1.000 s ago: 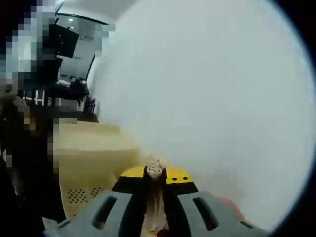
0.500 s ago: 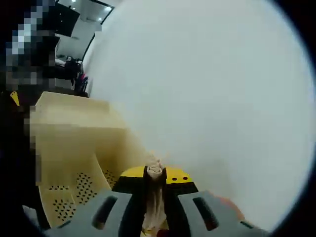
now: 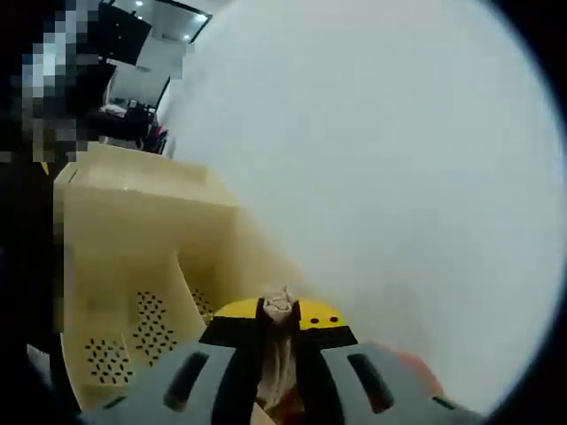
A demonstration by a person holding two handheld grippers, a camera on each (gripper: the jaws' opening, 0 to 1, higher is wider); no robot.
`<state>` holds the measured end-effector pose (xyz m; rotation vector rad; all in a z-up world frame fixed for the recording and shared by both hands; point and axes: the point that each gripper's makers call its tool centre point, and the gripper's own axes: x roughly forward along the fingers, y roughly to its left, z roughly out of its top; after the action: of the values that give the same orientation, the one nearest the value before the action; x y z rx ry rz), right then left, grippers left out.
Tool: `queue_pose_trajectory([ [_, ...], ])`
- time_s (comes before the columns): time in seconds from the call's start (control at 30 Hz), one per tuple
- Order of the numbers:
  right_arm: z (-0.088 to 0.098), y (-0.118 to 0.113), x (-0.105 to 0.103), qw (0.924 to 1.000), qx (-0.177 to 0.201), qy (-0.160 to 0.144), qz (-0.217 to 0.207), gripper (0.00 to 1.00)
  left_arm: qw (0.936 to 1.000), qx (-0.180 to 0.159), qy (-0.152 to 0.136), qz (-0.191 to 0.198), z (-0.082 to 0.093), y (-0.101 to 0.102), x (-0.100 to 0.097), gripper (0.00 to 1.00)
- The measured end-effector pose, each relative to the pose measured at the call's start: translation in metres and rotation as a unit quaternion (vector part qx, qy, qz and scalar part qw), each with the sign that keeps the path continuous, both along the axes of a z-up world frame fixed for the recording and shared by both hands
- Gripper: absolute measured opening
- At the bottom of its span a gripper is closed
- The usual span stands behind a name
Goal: Open the drawer, pick up the cosmetic bottles from the table one by one, place them into the drawer, release the gripper, close the drawer, and move the gripper away
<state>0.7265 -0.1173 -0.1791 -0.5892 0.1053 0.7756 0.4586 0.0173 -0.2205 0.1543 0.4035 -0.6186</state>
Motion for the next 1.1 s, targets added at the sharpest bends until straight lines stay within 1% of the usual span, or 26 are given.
queue_pose_trajectory([
  [0.07,-0.005,-0.002,0.001,0.9996,0.012,0.024,-0.002,0.11,1.0,0.003,0.001,-0.001,-0.002,0.0,0.0,0.71],
  [0.13,-0.007,-0.004,0.0,0.9994,0.015,0.027,-0.013,0.11,1.0,0.0,0.002,-0.002,-0.002,-0.001,0.001,0.7],
  [0.17,-0.008,-0.008,0.001,0.999,0.02,0.032,-0.024,0.12,1.0,-0.001,0.003,-0.004,-0.002,-0.001,0.001,0.7],
  [0.2,-0.007,-0.01,0.003,0.9989,0.023,0.032,-0.026,0.12,1.0,-0.001,0.003,-0.006,-0.002,-0.002,0.0,0.7],
  [0.27,-0.009,-0.014,0.004,0.9987,0.016,0.035,-0.033,0.13,0.9999,-0.004,0.004,-0.009,-0.002,-0.004,-0.001,0.7],
  [0.33,-0.011,-0.02,0.006,0.9986,-0.032,0.006,-0.041,0.13,0.9999,-0.007,0.003,-0.01,0.0,-0.004,0.0,0.7],
  [0.37,-0.013,-0.018,0.002,0.9978,-0.058,-0.008,-0.03,0.12,0.9999,-0.007,0.003,-0.011,0.0,-0.005,-0.001,0.7],
  [0.4,-0.016,-0.015,-0.008,0.9956,-0.089,-0.021,-0.022,0.11,0.9999,-0.007,0.003,-0.011,0.0,-0.005,-0.001,0.7],
  [0.47,-0.018,-0.012,-0.015,0.9856,-0.157,-0.059,-0.018,0.07,0.9999,-0.005,0.004,-0.01,-0.001,-0.004,-0.001,0.7],
  [0.5,-0.023,-0.009,-0.019,0.9832,-0.175,-0.052,-0.01,0.05,0.9999,-0.004,0.004,-0.011,-0.001,-0.004,0.0,0.7],
  [0.53,-0.028,-0.007,-0.021,0.9808,-0.188,-0.048,-0.013,0.05,0.9999,-0.002,0.004,-0.011,0.0,-0.003,0.001,0.7],
  [0.57,-0.027,-0.006,-0.02,0.9778,-0.2,-0.059,-0.018,0.05,0.9999,-0.002,0.004,-0.012,0.0,-0.002,0.001,0.7],
  [0.6,-0.026,-0.004,-0.018,0.9751,-0.211,-0.068,-0.014,0.05,0.9999,-0.002,0.002,-0.012,0.001,-0.002,0.001,0.7],
  [0.63,-0.028,-0.001,-0.018,0.9756,-0.211,-0.06,-0.01,0.05,0.9999,-0.003,0.002,-0.012,0.001,-0.002,0.001,0.69],
  [0.7,-0.025,0.005,-0.017,0.9732,-0.219,-0.069,-0.004,0.04,0.9999,-0.006,0.001,-0.012,0.0,-0.002,-0.002,0.69],
  [0.73,-0.025,0.008,-0.016,0.9737,-0.218,-0.065,-0.001,0.04,0.9999,-0.007,0.001,-0.011,0.0,-0.002,-0.002,0.69],
  [0.8,-0.021,0.01,-0.009,0.9731,-0.221,-0.065,0.002,0.04,0.9999,-0.007,0.001,-0.009,-0.001,-0.001,-0.002,0.68],
  [0.83,-0.019,0.009,-0.004,0.9707,-0.23,-0.07,0.005,0.04,0.9999,-0.006,0.002,-0.009,-0.003,0.0,-0.002,0.68],
  [0.87,-0.018,0.01,-0.001,0.9719,-0.225,-0.069,0.012,0.04,1.0,-0.004,0.003,-0.009,-0.004,0.0,-0.002,0.68],
  [0.9,-0.016,0.006,0.005,0.9749,-0.213,-0.064,-0.004,0.05,1.0,-0.002,0.002,-0.009,-0.004,0.0,-0.002,0.68],
  [0.93,-0.011,-0.004,0.015,0.9711,-0.222,-0.081,-0.035,0.05,1.0,-0.002,0.002,-0.009,-0.004,0.0,-0.002,0.68],
  [0.97,-0.012,-0.006,0.013,0.97,-0.221,-0.093,-0.04,0.06,1.0,-0.004,0.001,-0.008,-0.003,0.001,0.0,0.68],
  [1.0,-0.014,-0.007,0.008,0.9698,-0.219,-0.099,-0.042,0.08,0.9999,-0.007,0.002,-0.009,-0.004,0.001,0.0,0.69],
  [1.03,-0.009,-0.011,0.004,0.9644,-0.227,-0.124,-0.055,0.08,0.9999,-0.008,0.003,-0.011,-0.006,0.0,-0.001,0.69],
  [1.07,-0.002,-0.016,0.004,0.9603,-0.227,-0.146,-0.071,0.08,0.9999,-0.009,0.004,-0.011,-0.007,0.0,-0.001,0.69],
  [1.1,0.003,-0.022,0.008,0.9596,-0.216,-0.157,-0.088,0.08,0.9999,-0.01,0.005,-0.011,-0.008,0.0,-0.001,0.69],
])
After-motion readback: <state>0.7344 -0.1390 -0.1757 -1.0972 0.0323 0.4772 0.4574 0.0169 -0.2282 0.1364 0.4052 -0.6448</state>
